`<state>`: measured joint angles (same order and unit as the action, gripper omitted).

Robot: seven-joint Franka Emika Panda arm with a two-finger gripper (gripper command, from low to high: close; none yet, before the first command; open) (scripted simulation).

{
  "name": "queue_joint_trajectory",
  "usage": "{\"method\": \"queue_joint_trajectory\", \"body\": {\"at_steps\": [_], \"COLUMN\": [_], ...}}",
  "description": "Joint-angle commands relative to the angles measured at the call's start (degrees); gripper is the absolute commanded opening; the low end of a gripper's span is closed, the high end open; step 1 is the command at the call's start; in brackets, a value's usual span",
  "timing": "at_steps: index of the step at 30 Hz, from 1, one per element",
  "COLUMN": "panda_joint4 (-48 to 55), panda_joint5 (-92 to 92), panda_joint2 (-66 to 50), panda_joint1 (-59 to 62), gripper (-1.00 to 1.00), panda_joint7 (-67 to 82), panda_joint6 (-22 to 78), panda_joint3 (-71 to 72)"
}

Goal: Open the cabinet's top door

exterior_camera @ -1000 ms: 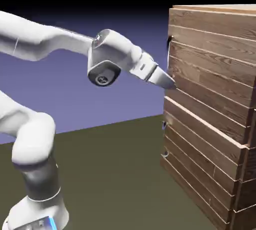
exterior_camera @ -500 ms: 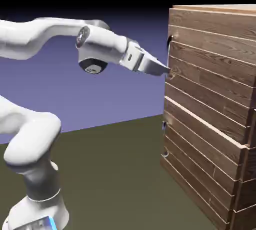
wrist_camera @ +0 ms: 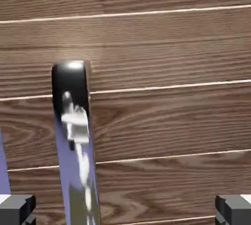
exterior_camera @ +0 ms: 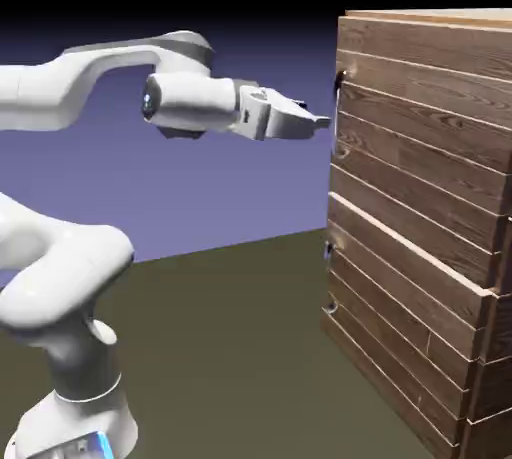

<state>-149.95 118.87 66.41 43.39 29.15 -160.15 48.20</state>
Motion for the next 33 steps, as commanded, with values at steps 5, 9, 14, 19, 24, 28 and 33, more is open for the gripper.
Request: {"method": "queue_joint_trajectory", "body": {"at_steps": [5,9,14,19,24,28,33], "panda_joint4": [1.16,1.97,7.63,4.76,-5.39,-11.77,-17.37], "panda_joint5": [12.46,21.14,24.3,23.51,17.09,10.21,0.59], "panda_joint2": [3.54,6.0,3.75,3.85,6.24,8.78,11.91], "panda_joint1": [4.62,7.84,16.05,14.0,4.49,-0.95,-4.68], "gripper": [0.0,0.0,0.0,-1.0,-1.0,-1.0,-1.0], "panda_joint7": [7.51,12.74,13.95,15.07,16.45,16.72,16.63], "panda_joint6": [1.45,2.46,4.82,8.81,17.79,24.37,31.93], "panda_joint3": [5.05,8.57,12.3,9.92,0.14,-8.16,-18.55]}}
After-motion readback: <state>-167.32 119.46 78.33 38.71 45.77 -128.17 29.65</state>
